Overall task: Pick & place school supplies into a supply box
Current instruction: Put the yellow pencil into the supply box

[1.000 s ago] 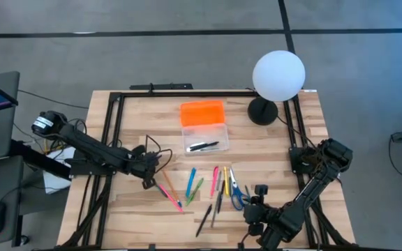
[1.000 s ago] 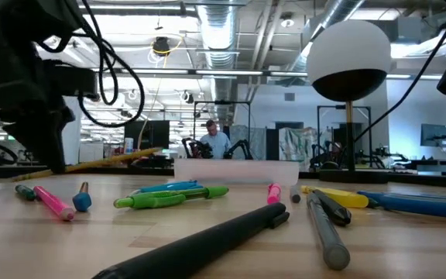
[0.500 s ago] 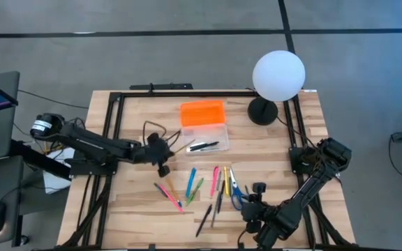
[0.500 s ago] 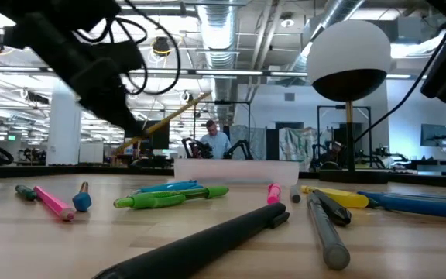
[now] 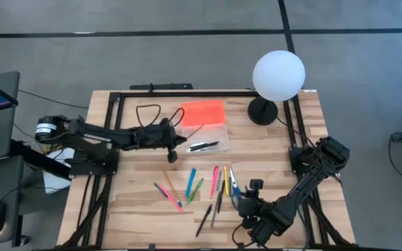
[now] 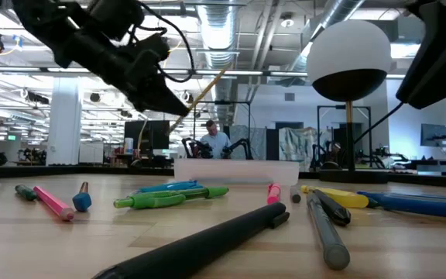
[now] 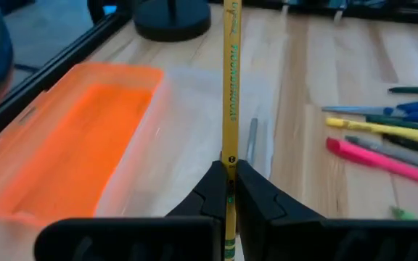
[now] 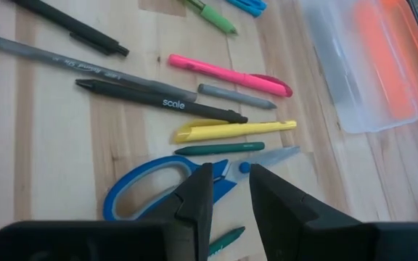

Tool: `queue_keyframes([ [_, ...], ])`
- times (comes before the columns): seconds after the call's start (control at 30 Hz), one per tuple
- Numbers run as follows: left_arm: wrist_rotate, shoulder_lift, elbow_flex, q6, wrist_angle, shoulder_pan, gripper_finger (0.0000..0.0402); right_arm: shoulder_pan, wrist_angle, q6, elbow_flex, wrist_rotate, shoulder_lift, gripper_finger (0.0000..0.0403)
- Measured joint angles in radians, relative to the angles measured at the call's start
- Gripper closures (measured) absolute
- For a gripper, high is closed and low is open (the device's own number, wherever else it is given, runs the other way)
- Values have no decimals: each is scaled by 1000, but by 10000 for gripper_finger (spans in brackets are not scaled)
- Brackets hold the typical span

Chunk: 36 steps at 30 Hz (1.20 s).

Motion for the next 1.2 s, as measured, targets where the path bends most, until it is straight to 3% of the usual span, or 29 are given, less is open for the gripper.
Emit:
queue_keyframes([
  [0.3,106,259,156,61,87,46,401,-11,11,-10,0,-1,0,316],
  [0.53,107,395,337,26,-168,68,401,6,29,-9,0,-3,0,316],
  [0.9,39,412,480,-22,-482,61,401,27,30,9,0,-1,0,316],
  [1.2,16,412,489,-40,-554,61,396,27,31,12,0,-1,0,316],
])
